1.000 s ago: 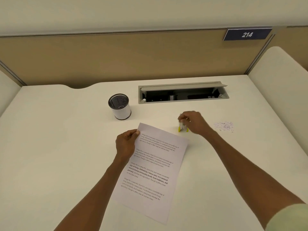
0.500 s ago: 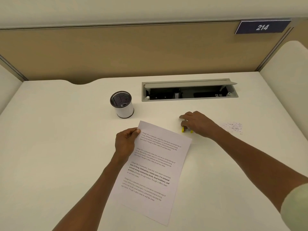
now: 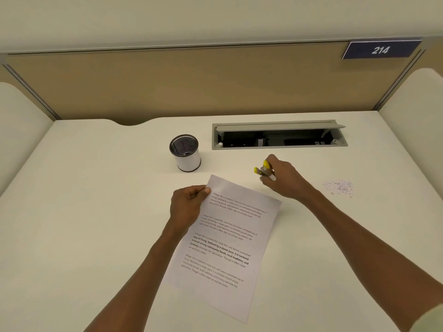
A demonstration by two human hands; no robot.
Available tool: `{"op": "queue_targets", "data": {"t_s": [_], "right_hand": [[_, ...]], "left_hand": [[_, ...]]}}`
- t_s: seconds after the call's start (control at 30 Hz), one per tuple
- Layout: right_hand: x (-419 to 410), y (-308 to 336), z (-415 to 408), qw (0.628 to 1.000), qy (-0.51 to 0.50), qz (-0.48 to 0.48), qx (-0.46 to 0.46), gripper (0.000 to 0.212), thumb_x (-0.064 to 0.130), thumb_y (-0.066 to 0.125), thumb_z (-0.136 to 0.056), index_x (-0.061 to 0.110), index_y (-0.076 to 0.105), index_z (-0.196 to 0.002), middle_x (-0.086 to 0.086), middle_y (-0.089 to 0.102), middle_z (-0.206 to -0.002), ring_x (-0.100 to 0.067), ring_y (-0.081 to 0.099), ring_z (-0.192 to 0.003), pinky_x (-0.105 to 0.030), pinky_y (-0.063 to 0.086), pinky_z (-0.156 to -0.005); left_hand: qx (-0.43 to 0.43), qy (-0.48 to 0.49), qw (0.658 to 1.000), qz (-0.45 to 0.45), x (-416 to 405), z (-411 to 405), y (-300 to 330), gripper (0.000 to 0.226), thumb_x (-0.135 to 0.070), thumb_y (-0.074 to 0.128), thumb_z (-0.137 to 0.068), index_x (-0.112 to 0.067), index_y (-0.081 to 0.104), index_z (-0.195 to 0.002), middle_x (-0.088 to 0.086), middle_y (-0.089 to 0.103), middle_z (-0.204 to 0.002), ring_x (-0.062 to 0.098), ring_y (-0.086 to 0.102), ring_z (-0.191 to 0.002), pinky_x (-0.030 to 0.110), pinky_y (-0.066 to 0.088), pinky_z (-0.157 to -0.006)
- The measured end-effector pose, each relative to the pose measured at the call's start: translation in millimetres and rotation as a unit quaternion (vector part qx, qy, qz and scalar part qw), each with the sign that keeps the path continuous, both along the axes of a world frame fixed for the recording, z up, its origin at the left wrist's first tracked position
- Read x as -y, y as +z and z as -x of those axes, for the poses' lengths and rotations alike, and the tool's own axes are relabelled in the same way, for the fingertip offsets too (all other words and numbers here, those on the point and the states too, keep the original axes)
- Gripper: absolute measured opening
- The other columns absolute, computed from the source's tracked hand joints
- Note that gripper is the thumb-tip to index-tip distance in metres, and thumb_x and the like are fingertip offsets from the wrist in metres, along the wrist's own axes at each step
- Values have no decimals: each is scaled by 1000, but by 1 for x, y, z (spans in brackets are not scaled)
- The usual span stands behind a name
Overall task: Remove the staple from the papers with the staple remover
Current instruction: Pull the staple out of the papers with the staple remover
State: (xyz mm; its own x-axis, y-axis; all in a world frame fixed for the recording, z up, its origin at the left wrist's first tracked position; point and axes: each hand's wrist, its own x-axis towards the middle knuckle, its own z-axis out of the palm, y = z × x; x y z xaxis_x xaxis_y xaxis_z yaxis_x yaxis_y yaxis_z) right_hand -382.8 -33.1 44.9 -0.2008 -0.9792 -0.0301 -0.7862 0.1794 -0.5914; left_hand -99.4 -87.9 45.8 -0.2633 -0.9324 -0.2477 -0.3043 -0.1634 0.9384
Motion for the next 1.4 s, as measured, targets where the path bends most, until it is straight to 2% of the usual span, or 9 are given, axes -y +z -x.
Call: {"op": "queue_targets", "data": {"t_s": [0.23, 0.33, 0.4, 0.47, 0.67, 0.8, 0.97, 1.1, 1.4], "right_hand": [[4, 40, -40, 996, 43, -38, 61, 31, 18, 53, -98, 21, 39, -125, -3, 61, -93, -18, 57, -74, -34, 45, -68], [5, 58, -51, 991, 78, -75, 75, 24, 37, 51, -98, 19, 48, -113, -5, 62, -96, -22, 57, -81, -36, 46, -71], [4, 69, -59, 985, 95, -113, 85, 36, 53, 44, -96, 18, 50, -105, -6, 63, -98, -25, 58, -89, -39, 48, -77], [3, 75, -66, 981, 128, -129, 66, 41, 55, 38, -97, 16, 48, -107, -8, 62, -103, -27, 57, -94, -42, 48, -82], [-6, 80, -81, 977, 166, -129, -31, 49, 53, 44, -96, 21, 38, -132, -2, 52, -127, -23, 53, -102, -42, 45, -88], [-9, 80, -84, 978, 165, -107, -63, 48, 50, 47, -96, 20, 38, -133, -2, 48, -135, -18, 50, -101, -38, 40, -90], [-11, 80, -83, 983, 171, -52, -40, 45, 45, 68, -86, 23, 51, -122, 4, 54, -125, -17, 53, -108, -38, 41, -94], [-14, 81, -84, 988, 143, -16, 62, 38, 32, 84, -72, 21, 66, -104, 3, 64, -107, -16, 59, -96, -37, 52, -87], [-15, 77, -87, 987, 98, 18, 122, 40, 30, 87, -68, 16, 74, -103, -4, 66, -93, -22, 58, -87, -47, 51, -80]], "left_hand": [[25, -28, 999, 22, -11, 3, 17, 6, -25, 72, -92, -25, 78, -93, -14, 77, -79, 0, 71, -65, 11, 48, -55], [43, -28, 998, 43, -15, 3, 21, 10, -26, 73, -91, -21, 80, -96, -14, 76, -83, -3, 69, -65, 7, 46, -54], [49, -27, 997, 52, -17, 3, 24, 12, -26, 73, -91, -19, 80, -98, -14, 76, -83, -5, 68, -64, 6, 44, -54], [55, -30, 996, 66, -19, 4, 26, 13, -25, 73, -91, -17, 79, -98, -13, 74, -82, -7, 67, -62, 5, 44, -52], [60, -33, 991, 112, -28, 5, 31, 13, -21, 72, -92, -12, 79, -99, -12, 71, -78, -10, 66, -61, 6, 45, -53], [57, -35, 988, 136, -30, 4, 32, 13, -19, 73, -91, -12, 79, -98, -17, 70, -76, -10, 66, -63, 6, 46, -55], [51, -37, 985, 162, -33, 7, 35, 12, -18, 73, -90, -13, 80, -98, -16, 71, -78, -8, 67, -66, 8, 48, -59], [51, -33, 980, 187, -36, 8, 35, 12, -16, 74, -89, -13, 81, -98, -14, 72, -80, -12, 65, -69, 4, 45, -63], [44, -27, 980, 190, -38, 7, 33, 13, -20, 74, -90, -15, 80, -100, -12, 72, -83, -11, 67, -74, 7, 48, -64]]}}
